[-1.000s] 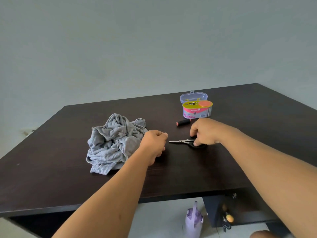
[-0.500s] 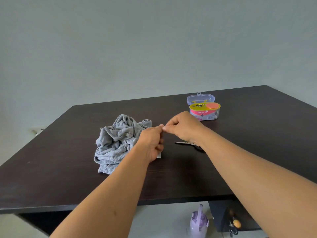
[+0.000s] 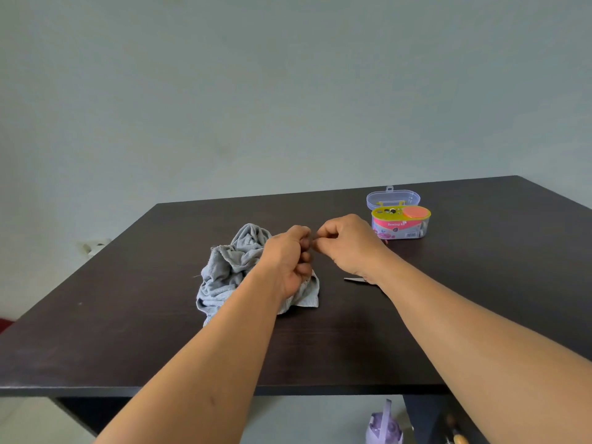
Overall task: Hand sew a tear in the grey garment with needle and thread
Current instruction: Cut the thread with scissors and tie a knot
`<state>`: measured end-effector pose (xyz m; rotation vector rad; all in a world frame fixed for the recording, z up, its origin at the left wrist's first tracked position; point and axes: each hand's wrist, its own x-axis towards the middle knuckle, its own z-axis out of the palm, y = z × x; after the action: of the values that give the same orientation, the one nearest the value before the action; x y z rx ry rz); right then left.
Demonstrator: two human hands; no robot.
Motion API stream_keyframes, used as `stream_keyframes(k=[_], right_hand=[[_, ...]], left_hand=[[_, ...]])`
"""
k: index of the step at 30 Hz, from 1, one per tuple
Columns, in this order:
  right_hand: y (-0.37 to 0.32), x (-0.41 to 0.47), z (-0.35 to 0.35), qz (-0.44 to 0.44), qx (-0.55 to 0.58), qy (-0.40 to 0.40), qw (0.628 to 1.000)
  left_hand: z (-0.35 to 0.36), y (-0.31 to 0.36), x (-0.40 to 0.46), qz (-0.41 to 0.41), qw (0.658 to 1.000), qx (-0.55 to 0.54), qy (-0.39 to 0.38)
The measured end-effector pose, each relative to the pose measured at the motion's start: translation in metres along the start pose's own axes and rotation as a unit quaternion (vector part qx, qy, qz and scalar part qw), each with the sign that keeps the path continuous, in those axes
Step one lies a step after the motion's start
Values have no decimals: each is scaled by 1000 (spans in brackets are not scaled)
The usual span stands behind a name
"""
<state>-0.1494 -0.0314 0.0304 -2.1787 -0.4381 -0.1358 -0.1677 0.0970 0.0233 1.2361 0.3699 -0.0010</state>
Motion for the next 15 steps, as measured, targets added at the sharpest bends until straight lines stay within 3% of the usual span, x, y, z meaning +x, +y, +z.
stream_keyframes(k=[4,9,15], right_hand=[[-3,0,-3,-24,-21,-3,999],[-9,9,-18,-43,-110,-28,993],[-17,15,-29,-53,-186,-82,978]], left_hand=[[-1,6,0,6,1000,30,-3],[-12,6,0,-42,993,114,10],[-6,12,-2,-49,993,103,-19]])
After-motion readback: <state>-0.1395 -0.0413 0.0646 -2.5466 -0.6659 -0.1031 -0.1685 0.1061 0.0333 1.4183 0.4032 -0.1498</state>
